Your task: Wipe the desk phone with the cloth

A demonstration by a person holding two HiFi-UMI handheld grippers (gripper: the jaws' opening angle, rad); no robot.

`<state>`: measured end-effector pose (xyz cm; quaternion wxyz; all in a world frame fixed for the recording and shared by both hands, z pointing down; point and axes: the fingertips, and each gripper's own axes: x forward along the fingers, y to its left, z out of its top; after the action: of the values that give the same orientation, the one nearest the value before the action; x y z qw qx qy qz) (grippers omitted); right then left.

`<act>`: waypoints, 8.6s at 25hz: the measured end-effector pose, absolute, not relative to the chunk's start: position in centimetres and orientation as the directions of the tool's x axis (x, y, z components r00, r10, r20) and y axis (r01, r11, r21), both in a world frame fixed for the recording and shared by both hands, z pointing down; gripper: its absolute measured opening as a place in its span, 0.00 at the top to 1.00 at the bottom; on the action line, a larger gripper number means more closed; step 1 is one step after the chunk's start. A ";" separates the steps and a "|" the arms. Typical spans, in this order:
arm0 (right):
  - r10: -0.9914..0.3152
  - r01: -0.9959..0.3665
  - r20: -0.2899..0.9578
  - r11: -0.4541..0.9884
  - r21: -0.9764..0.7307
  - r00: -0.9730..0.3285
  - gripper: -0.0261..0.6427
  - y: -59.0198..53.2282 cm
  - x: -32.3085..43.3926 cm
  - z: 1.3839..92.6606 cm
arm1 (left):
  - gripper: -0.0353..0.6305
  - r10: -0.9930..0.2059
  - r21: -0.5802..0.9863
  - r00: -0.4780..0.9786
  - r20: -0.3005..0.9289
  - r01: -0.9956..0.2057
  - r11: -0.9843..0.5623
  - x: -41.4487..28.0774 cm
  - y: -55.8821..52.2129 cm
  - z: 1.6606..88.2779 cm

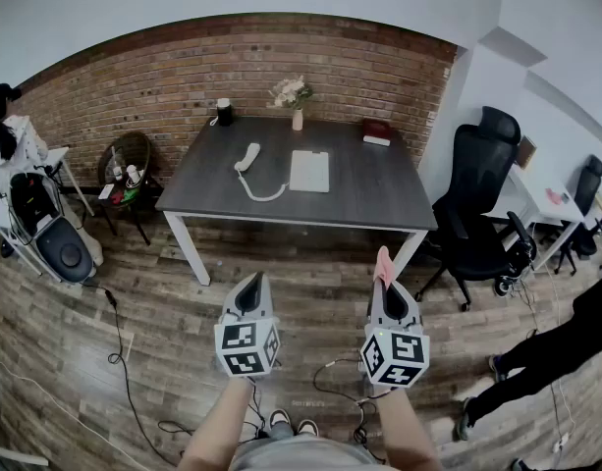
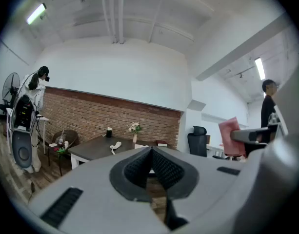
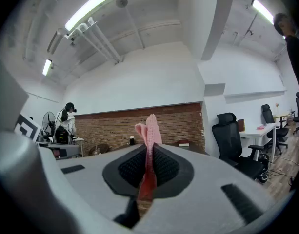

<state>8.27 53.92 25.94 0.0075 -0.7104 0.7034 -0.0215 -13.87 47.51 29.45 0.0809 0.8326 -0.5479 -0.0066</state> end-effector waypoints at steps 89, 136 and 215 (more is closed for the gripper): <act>-0.994 -0.988 0.112 -0.033 -0.149 0.016 0.93 2.0 21.5 30.7 | 0.94 -0.921 0.150 0.371 0.117 -0.923 -0.353 -3.3 -5.0 32.7; -0.961 -0.992 0.266 0.045 -0.118 -0.076 0.93 -13.9 21.6 34.9 | 0.94 -0.923 0.179 0.293 0.249 -0.951 -0.253 -5.5 -18.8 37.8; -0.489 -0.411 0.820 0.841 0.352 -0.297 0.93 -23.6 4.5 51.7 | 0.94 -0.927 0.206 0.012 0.374 -0.976 0.070 -17.3 -17.2 49.5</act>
<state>4.53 -23.60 51.65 -0.5228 -0.2796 0.8045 0.0373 -17.26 -17.22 49.48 0.2114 0.6793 -0.7004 0.0577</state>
